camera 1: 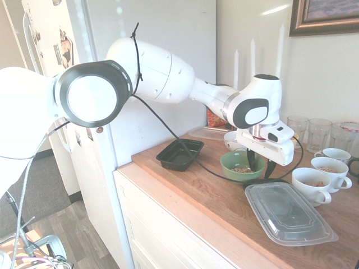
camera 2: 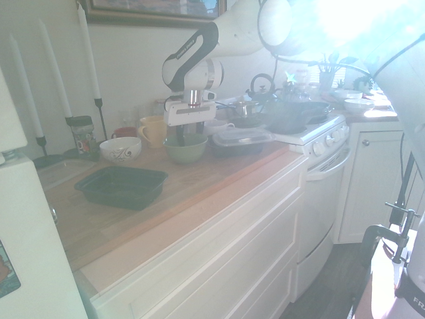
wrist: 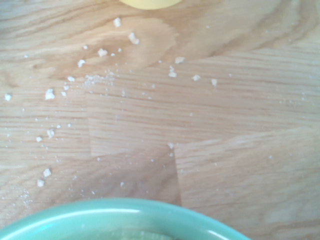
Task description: Pour the cereal into the box
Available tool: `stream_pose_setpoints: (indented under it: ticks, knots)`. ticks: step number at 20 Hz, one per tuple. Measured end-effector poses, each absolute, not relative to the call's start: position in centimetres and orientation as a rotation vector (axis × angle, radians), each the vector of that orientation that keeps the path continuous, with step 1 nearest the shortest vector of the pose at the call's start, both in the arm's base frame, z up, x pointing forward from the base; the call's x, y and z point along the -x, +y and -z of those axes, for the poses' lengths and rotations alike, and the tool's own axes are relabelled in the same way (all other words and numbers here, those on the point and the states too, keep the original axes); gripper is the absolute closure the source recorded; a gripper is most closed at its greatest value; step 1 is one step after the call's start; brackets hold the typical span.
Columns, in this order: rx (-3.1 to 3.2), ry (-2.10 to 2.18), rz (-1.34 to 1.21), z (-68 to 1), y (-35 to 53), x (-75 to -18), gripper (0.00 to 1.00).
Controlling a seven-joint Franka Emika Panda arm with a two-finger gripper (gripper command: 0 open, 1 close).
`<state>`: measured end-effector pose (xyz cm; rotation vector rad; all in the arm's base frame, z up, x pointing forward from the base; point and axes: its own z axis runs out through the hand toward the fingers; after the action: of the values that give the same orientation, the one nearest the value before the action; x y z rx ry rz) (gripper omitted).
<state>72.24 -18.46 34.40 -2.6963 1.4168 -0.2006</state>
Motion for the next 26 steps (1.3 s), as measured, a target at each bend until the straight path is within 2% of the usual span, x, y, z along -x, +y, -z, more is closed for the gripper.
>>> stream_pose_setpoints:
  ticks: [26]
  knots:
    - [2.650, 1.434, 0.196, -35.7, -18.7, -71.0, 1.00]
